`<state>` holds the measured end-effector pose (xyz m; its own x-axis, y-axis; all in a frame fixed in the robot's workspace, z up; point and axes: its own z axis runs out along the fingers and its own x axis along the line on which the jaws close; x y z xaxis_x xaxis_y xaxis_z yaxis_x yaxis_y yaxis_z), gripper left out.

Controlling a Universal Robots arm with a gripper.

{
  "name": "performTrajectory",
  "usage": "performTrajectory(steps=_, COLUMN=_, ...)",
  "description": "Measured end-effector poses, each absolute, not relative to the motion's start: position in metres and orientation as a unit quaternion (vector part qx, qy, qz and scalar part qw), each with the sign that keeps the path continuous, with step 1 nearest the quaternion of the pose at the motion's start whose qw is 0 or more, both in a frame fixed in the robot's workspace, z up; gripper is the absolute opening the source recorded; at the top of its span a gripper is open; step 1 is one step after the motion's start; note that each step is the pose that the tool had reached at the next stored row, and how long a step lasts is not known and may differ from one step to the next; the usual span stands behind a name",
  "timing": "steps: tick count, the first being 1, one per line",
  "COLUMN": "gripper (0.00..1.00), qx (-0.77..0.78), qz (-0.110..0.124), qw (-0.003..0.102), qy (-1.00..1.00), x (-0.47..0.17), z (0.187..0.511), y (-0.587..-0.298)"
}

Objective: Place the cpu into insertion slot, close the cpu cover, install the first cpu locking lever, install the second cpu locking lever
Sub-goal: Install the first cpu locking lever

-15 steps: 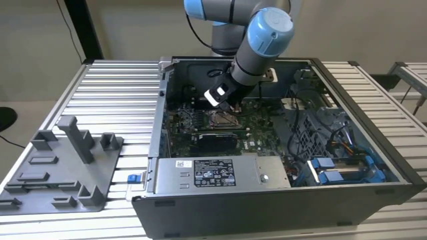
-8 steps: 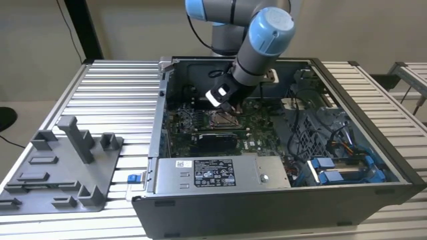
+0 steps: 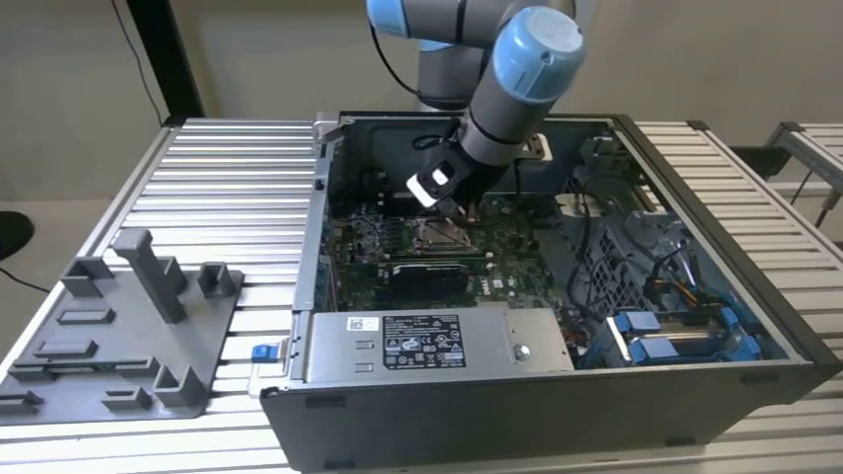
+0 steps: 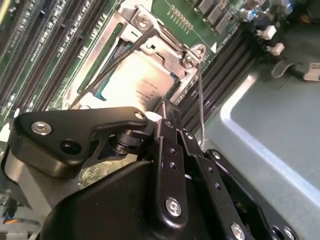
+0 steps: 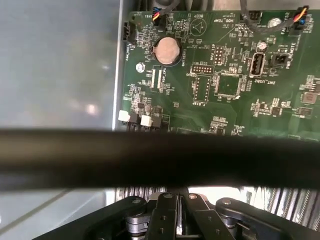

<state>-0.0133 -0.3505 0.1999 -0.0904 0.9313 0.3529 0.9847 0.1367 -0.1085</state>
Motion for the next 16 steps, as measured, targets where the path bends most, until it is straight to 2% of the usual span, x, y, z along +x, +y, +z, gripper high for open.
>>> performTrajectory(steps=12, gripper=0.00, qx=-0.652, qz=-0.080, qw=0.173, qy=-0.734, x=-0.051, z=0.213, y=-0.356)
performTrajectory(steps=16, gripper=0.00, qx=-0.649, qz=-0.092, qw=0.181, qy=-0.733, x=-0.066, z=0.212, y=-0.353)
